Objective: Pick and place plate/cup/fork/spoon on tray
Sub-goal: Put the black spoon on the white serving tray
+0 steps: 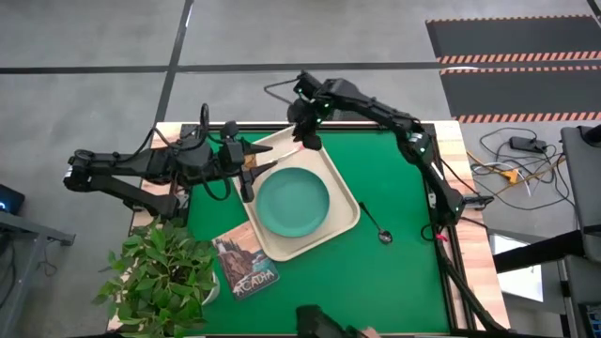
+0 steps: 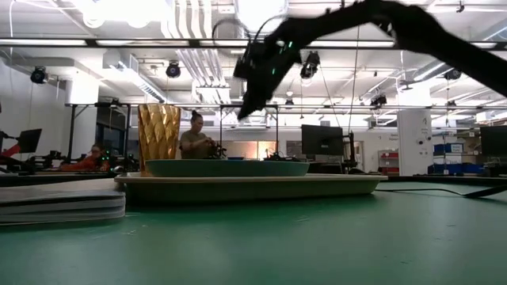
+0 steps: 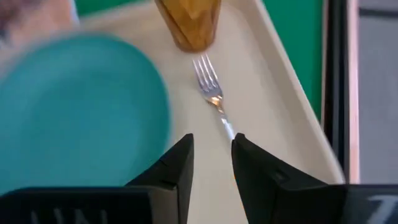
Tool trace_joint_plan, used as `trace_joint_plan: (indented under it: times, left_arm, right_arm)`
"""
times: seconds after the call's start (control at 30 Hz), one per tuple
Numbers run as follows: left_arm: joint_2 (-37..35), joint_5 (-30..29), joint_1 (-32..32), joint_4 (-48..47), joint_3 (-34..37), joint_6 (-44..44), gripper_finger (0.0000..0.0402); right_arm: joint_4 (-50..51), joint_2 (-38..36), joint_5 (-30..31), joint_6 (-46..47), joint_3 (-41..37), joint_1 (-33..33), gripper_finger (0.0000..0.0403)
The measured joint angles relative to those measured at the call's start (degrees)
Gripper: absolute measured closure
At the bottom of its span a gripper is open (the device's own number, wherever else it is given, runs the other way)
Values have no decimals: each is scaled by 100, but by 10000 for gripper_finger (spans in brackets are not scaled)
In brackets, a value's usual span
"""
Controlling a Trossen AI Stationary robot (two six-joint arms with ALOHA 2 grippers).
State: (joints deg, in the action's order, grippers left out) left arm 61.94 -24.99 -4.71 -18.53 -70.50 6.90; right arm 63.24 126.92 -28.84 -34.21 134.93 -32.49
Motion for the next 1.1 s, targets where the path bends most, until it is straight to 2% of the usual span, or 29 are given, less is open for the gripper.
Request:
trace_joint_plan:
  times: [0.17, 0.3, 0.37, 0.47, 0.57, 0.73, 0.83, 0.93, 1.1]
  left_arm:
    - [44, 2, -2, -66, 2, 0, 248]
    - [45, 64, -26, -228, 7, -2, 248]
    - [35, 84, -34, -226, 31, -2, 248]
    - [17, 87, -37, -226, 77, -2, 248]
    - [11, 88, -51, -225, 160, -7, 248]
    - [-14, 92, -59, -223, 337, -9, 248]
    - [-16, 90, -59, -223, 364, -7, 248]
    - [-19, 92, -58, -211, 373, -4, 248]
    - [-19, 91, -54, -211, 380, -2, 248]
  right_arm:
    - [836, -636, -43, 1655, -14, 83, 324]
    - [1796, -1065, -362, 1874, -195, 270, 333]
    - [1878, -1376, -436, 2083, -512, 428, 335]
    - [1525, -1971, -428, 2481, -1331, 714, 333]
    - [705, -2688, -229, 3073, -2445, 1073, 334]
    - [-615, -3835, 1090, 4294, -4354, 1760, 335]
    - [-772, -4350, 1380, 5088, -5244, 2071, 335]
    - [-835, -4795, 1410, 5936, -6043, 2308, 332]
    - [-824, -5333, 1774, 7283, -7183, 2549, 304]
